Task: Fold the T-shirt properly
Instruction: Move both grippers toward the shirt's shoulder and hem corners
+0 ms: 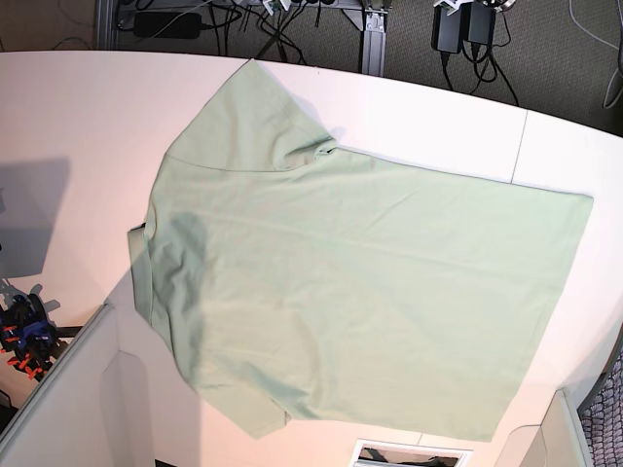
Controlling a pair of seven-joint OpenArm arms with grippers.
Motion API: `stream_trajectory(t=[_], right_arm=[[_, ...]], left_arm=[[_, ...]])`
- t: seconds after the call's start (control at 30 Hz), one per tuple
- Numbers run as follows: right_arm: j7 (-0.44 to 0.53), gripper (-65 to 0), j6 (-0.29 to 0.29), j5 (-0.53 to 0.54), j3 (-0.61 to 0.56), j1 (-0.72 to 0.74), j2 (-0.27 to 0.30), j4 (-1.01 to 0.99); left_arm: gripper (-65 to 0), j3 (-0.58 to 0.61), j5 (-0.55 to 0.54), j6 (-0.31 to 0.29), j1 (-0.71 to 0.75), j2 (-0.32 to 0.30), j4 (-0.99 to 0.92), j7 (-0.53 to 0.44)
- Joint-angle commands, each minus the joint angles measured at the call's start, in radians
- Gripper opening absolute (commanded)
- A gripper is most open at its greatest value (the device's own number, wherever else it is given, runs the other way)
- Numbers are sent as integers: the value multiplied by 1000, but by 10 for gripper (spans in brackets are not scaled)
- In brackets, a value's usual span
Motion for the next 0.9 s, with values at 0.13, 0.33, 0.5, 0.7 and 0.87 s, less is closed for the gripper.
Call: stream_trajectory(t=[0.13, 0.33, 0.5, 0.7, 0.87], right_arm=[[11, -444, 4, 4, -1, -3, 8, 6], [11, -444, 5, 4, -1, -16, 9, 7], [11, -444, 4, 4, -1, -109, 19, 79], [6, -444, 6, 13, 0, -326, 56, 369], [-37, -444, 6, 154, 1, -520, 125, 718]], left_arm=[[-499, 0, 187, 3, 1, -1, 3, -18], [-499, 0, 178, 0, 10, -1, 3, -15], [-499, -1, 61, -267, 95, -25, 76, -71], [-499, -56, 3, -304, 290, -97, 381, -124], [-499, -246, -5, -304, 473, -121, 732, -113]])
